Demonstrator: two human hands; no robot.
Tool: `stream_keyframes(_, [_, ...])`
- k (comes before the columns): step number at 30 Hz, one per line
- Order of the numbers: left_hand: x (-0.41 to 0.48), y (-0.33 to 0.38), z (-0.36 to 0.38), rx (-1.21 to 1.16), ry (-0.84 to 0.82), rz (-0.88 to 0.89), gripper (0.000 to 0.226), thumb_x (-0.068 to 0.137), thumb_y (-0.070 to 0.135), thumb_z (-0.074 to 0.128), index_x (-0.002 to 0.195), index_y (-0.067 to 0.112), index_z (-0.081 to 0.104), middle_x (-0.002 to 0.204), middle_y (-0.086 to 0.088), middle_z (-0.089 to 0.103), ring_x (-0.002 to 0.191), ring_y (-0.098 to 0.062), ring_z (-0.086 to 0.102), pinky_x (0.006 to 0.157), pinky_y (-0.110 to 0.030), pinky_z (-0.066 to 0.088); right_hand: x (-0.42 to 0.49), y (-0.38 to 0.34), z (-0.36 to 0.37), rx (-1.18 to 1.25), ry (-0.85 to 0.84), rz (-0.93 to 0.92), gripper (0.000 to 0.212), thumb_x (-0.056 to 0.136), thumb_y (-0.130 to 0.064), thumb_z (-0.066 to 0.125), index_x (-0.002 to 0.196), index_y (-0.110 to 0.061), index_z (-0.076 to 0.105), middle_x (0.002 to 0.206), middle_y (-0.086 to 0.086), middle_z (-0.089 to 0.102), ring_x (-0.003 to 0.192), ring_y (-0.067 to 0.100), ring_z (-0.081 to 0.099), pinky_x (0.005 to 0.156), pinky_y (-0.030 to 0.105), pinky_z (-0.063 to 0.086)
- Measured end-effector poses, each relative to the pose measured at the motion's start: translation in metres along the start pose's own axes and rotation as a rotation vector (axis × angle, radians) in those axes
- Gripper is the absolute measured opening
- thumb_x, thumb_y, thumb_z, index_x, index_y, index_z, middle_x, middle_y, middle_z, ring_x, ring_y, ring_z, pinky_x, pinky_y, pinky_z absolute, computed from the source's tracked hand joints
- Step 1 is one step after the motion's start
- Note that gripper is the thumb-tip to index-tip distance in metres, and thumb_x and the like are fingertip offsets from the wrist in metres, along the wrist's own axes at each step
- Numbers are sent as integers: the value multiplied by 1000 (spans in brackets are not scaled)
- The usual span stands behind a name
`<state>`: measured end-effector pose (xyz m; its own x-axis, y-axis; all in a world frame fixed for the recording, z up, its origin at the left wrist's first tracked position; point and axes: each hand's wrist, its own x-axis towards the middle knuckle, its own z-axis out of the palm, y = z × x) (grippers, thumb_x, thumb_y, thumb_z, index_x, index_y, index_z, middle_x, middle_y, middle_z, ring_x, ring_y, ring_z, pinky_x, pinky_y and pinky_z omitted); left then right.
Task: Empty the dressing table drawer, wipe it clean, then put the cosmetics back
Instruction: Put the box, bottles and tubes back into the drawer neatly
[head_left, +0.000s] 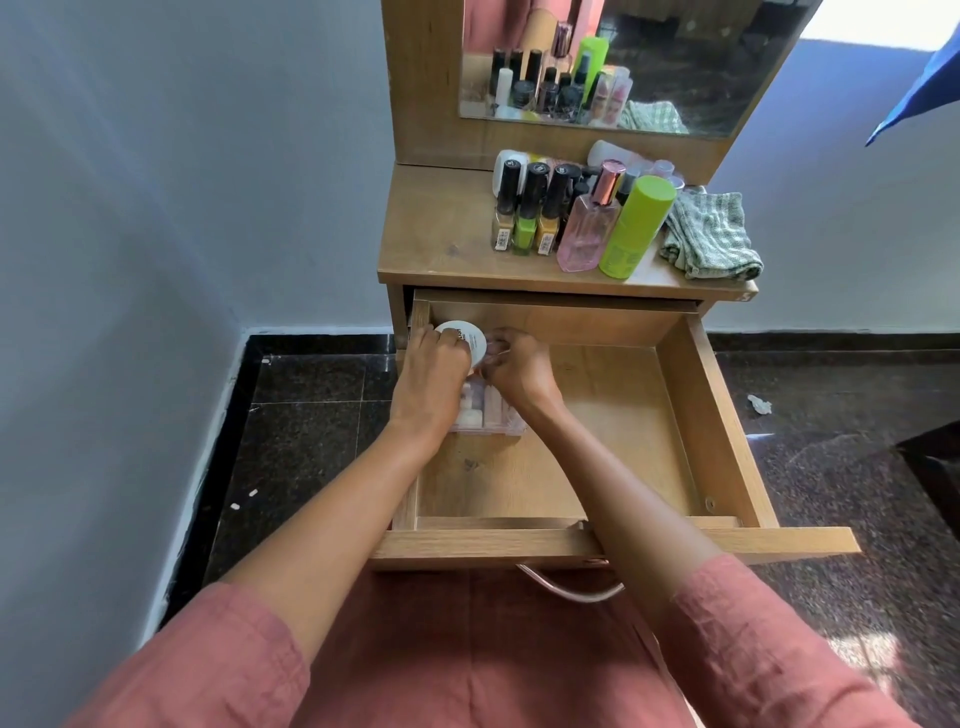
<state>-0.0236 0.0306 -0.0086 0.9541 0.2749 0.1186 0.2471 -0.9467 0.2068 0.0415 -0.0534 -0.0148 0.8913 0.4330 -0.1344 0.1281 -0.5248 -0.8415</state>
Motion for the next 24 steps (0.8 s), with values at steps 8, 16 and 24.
stream_keyframes(8, [3, 4, -9, -131, 93, 51, 23, 85, 0, 57, 106, 1, 63, 108, -16, 65, 100, -29, 58, 85, -35, 46, -1, -1, -23, -40, 61, 2, 33, 81, 7, 52, 114, 6, 57, 88, 7, 65, 76, 14, 64, 55, 3, 43])
stream_keyframes(16, [35, 50, -58, -631, 306, 71, 32, 87, 6, 58, 119, 7, 56, 118, -9, 59, 107, -19, 56, 94, -28, 46, -12, -21, -93, 57, 616, -233, 23, 78, -5, 67, 100, -1, 61, 89, 7, 60, 71, 7, 52, 66, 5, 45])
stream_keyframes(24, [80, 83, -67, -603, 351, 108, 46, 79, -1, 63, 124, 5, 52, 122, -12, 54, 112, -26, 53, 95, -30, 43, 21, -27, -134, -64, 594, -238, 56, 77, -16, 70, 126, -9, 46, 126, 16, 47, 117, 27, 47, 99, 45, 43])
